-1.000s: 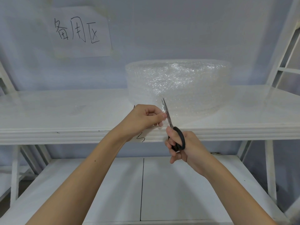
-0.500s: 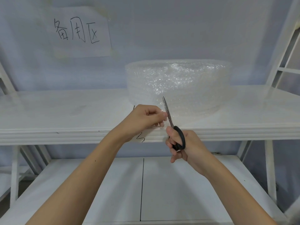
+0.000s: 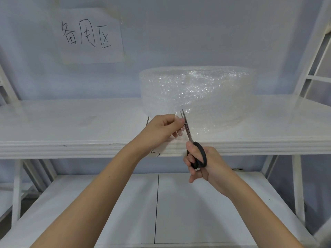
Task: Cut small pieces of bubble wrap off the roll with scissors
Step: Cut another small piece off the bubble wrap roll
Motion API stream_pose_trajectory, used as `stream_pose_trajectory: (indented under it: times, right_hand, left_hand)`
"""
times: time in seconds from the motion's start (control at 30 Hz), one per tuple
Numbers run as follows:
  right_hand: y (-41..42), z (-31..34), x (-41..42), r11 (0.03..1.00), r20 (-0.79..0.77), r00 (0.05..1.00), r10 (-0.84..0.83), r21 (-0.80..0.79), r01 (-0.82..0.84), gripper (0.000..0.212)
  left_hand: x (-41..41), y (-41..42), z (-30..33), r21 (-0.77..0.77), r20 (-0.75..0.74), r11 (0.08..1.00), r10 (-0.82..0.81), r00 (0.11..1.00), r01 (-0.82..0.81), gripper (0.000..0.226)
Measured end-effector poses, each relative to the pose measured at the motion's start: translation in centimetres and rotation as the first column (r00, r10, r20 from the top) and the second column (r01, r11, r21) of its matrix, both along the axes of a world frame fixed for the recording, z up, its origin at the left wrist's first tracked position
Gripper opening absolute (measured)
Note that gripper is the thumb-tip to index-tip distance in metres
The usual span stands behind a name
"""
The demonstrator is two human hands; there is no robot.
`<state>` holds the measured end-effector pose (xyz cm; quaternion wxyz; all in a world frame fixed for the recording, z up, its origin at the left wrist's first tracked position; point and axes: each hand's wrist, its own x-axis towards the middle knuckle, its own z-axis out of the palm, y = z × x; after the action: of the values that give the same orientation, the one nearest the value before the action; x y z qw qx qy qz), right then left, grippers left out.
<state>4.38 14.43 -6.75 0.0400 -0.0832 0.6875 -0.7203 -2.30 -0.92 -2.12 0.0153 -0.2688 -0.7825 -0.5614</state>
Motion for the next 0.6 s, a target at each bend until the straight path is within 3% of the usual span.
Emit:
stream_pose_trajectory:
  times: [0.27,0.6]
  right_hand:
    - [0.3,0.2,0.3,0.996,0.027,0.996,0.084,0.003,-0.084,0.053]
    - [-0.1,1.4,0.1,0.999,0.008,0.999,0.035,0.033,-0.035,0.048]
  left_hand:
    - [-0.1,-0.1,-0.2,-0.008,-0.007,1.000,-0.018,1.000,0.018,0.032]
    - [0.2,-0.2,-0.3,-0.003,-0.025,0.994,-0.108,0.994,0.108,0.033]
